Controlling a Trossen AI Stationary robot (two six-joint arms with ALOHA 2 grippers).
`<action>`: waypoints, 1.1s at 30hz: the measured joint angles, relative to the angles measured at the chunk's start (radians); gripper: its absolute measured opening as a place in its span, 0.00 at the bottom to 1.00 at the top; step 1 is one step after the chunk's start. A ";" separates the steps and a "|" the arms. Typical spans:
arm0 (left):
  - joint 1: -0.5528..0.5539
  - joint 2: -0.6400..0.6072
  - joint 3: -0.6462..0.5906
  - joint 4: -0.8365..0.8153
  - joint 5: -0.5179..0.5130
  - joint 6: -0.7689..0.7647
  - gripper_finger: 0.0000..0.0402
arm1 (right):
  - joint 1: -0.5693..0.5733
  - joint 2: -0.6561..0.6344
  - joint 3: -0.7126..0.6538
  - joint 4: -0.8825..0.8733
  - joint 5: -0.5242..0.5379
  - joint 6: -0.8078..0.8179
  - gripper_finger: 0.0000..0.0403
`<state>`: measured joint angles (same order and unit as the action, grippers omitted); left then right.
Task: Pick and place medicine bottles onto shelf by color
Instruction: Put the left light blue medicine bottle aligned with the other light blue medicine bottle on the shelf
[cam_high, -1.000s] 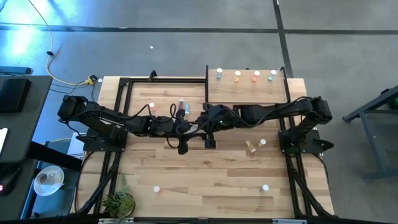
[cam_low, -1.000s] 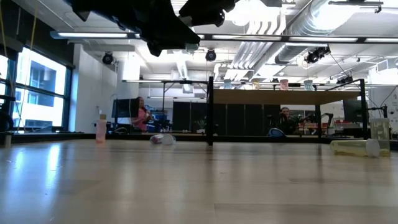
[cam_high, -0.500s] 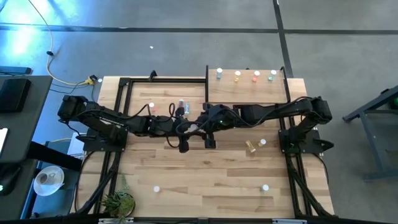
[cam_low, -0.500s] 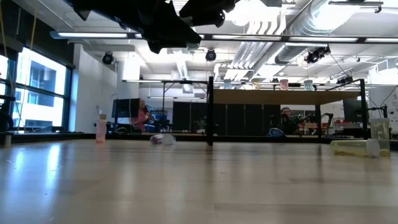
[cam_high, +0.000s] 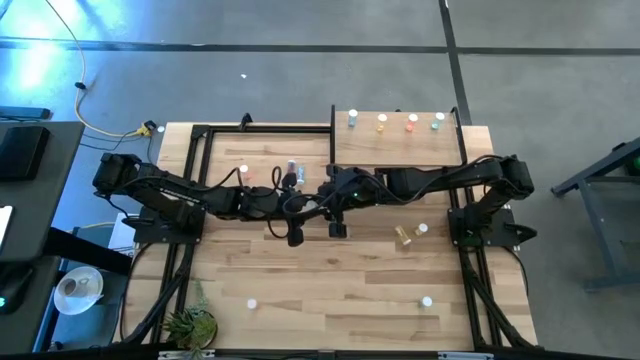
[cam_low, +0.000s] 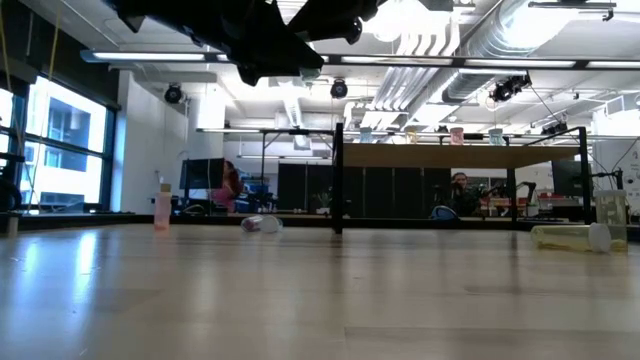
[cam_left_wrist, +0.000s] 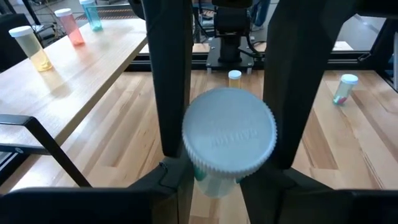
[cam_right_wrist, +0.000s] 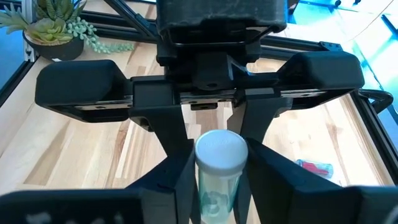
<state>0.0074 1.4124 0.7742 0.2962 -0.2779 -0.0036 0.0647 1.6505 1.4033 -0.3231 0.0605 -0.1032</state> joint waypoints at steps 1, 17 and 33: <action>0.000 0.000 0.000 0.000 0.000 0.000 0.26 | 0.000 0.000 0.000 -0.001 0.000 -0.001 0.28; 0.001 0.000 0.000 0.000 -0.002 0.008 0.34 | 0.000 -0.001 0.000 -0.009 -0.006 -0.002 0.26; 0.001 0.000 0.001 0.014 -0.004 0.007 0.53 | 0.001 -0.184 0.000 -0.125 0.130 -0.002 0.26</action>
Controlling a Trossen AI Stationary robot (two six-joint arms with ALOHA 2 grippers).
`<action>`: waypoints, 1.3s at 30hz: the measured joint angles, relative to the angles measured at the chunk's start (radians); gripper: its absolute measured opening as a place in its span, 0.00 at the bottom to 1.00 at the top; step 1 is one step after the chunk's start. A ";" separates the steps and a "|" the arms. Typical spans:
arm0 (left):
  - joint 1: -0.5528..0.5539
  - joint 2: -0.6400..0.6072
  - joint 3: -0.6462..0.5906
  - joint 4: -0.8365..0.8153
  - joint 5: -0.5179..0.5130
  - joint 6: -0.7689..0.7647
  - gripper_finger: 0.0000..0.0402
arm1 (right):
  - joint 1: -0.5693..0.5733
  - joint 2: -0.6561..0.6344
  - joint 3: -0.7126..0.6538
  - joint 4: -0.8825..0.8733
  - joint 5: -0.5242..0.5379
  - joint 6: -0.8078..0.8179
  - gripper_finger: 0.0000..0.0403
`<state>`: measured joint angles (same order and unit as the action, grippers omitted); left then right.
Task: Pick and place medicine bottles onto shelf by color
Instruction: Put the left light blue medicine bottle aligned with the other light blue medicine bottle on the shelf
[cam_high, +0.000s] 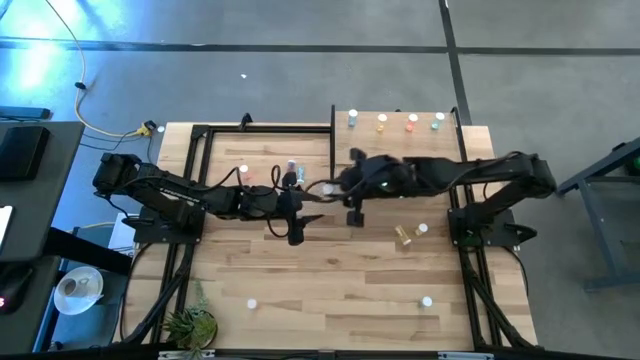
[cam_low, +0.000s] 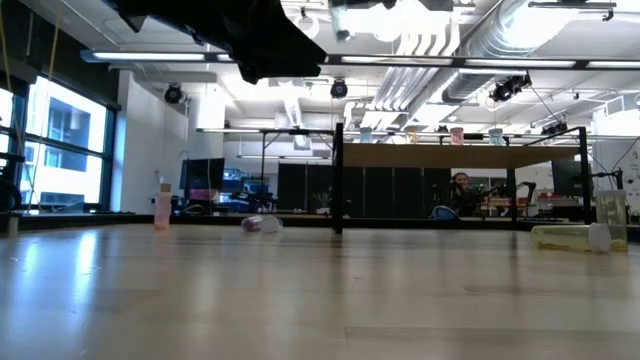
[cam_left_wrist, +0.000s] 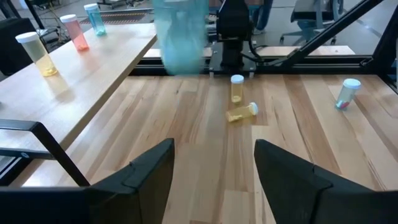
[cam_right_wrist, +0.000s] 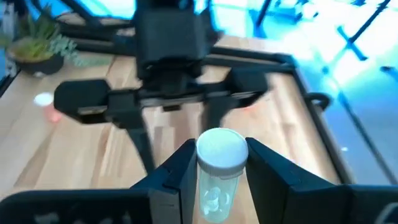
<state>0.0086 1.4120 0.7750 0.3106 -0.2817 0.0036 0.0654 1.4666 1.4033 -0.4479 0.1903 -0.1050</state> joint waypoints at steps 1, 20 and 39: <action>0.000 0.000 0.000 0.000 0.000 0.000 0.53 | 0.000 -0.020 0.000 -0.006 0.016 0.000 0.26; 0.000 0.000 0.000 -0.004 0.001 0.000 0.53 | 0.000 -0.398 -0.106 -0.234 0.420 0.106 0.26; -0.004 0.000 0.000 -0.003 0.009 0.000 0.53 | 0.000 -0.761 -0.771 0.264 1.043 0.238 0.26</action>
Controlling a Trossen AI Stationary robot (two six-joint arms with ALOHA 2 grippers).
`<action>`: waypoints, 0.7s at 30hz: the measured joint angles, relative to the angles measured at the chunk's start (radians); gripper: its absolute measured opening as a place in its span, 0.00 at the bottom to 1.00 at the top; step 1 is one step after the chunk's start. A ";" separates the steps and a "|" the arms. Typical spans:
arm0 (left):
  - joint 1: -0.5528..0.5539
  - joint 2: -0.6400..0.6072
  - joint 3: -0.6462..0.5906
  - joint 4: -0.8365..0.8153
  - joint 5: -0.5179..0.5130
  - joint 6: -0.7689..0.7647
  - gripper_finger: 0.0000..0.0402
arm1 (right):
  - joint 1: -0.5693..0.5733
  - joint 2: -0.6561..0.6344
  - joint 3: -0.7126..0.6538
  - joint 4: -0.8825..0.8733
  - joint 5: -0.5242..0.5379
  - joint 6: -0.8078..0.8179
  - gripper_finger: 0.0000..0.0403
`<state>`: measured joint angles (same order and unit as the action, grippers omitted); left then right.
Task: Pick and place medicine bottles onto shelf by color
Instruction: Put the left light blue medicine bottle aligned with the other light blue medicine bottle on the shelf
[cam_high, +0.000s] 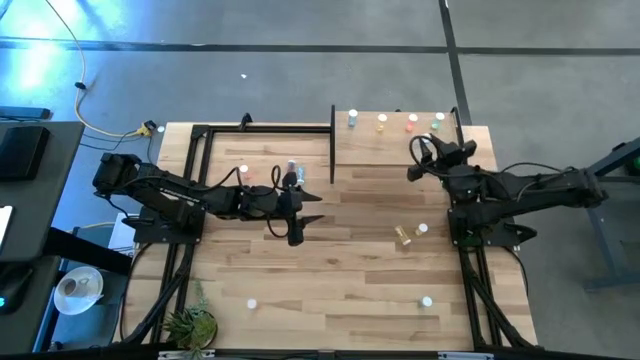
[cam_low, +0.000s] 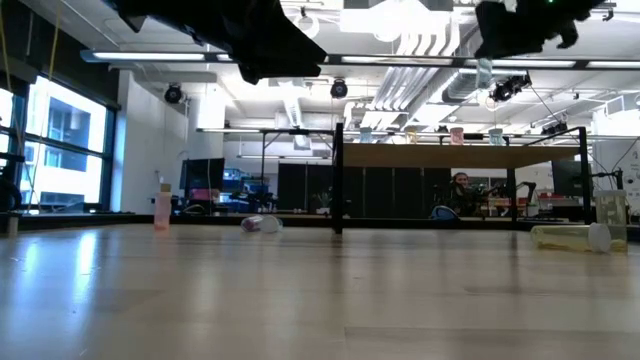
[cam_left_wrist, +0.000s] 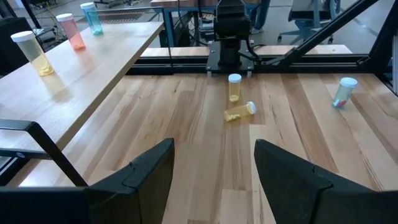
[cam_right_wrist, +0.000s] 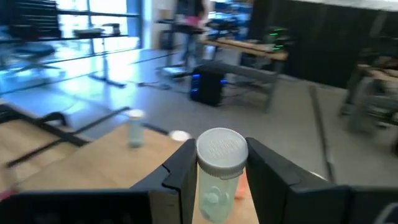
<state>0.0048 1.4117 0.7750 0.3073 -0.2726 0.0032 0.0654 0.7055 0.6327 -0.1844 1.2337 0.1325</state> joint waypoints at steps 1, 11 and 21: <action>0.000 0.000 0.000 0.000 0.000 0.000 0.53 | 0.000 0.000 -0.018 0.018 0.032 0.000 0.26; 0.000 0.000 0.000 -0.004 0.000 0.000 0.53 | -0.050 0.002 -0.128 0.049 0.226 0.213 0.26; 0.000 0.000 -0.001 -0.006 0.000 0.000 0.53 | -0.188 0.027 -0.175 0.047 0.202 0.261 0.26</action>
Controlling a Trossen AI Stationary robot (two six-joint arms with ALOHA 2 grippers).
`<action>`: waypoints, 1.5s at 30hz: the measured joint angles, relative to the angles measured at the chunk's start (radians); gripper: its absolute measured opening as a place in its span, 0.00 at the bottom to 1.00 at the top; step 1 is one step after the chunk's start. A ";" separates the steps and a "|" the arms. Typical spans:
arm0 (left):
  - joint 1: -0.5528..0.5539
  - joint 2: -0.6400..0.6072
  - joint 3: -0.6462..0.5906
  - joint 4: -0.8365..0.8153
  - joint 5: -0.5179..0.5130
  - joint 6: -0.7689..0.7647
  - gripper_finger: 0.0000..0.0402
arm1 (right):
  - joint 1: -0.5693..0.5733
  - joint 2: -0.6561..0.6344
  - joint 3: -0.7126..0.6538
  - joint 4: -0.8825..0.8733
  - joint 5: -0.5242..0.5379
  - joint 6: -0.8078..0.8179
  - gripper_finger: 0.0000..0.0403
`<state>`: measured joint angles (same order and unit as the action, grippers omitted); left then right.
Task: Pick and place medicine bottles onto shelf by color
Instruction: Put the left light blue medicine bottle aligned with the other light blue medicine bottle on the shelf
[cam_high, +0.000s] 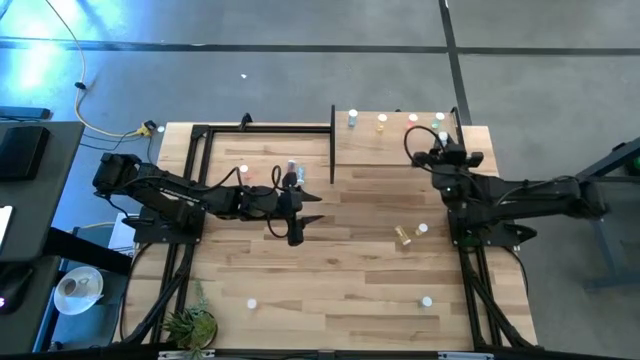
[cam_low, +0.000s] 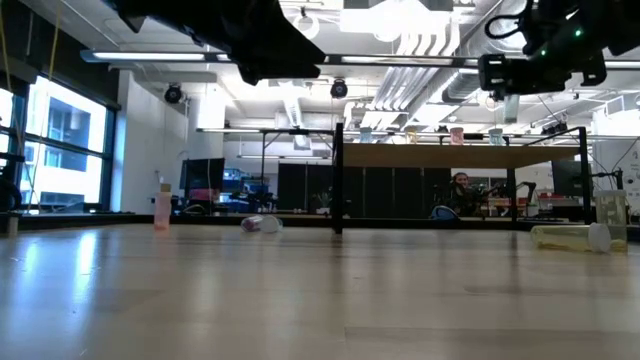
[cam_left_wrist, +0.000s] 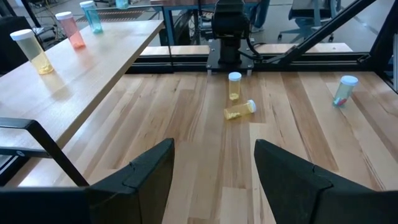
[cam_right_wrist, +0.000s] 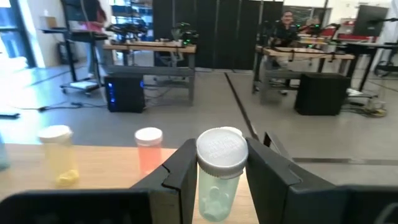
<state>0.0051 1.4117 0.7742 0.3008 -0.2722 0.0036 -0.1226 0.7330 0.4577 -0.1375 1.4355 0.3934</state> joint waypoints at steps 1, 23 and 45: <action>0.000 0.000 0.000 -0.001 0.000 0.000 0.53 | -0.009 0.006 -0.001 0.000 -0.002 0.005 0.26; 0.000 0.000 0.000 -0.015 0.000 0.000 0.53 | -0.183 0.224 -0.002 -0.012 -0.058 0.226 0.26; 0.000 0.000 0.000 -0.021 0.000 0.000 0.53 | -0.205 0.242 -0.001 -0.090 -0.086 0.332 0.26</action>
<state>0.0051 1.4117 0.7738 0.2802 -0.2718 0.0036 -0.3279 0.9752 0.4571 -0.2272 1.3493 0.7256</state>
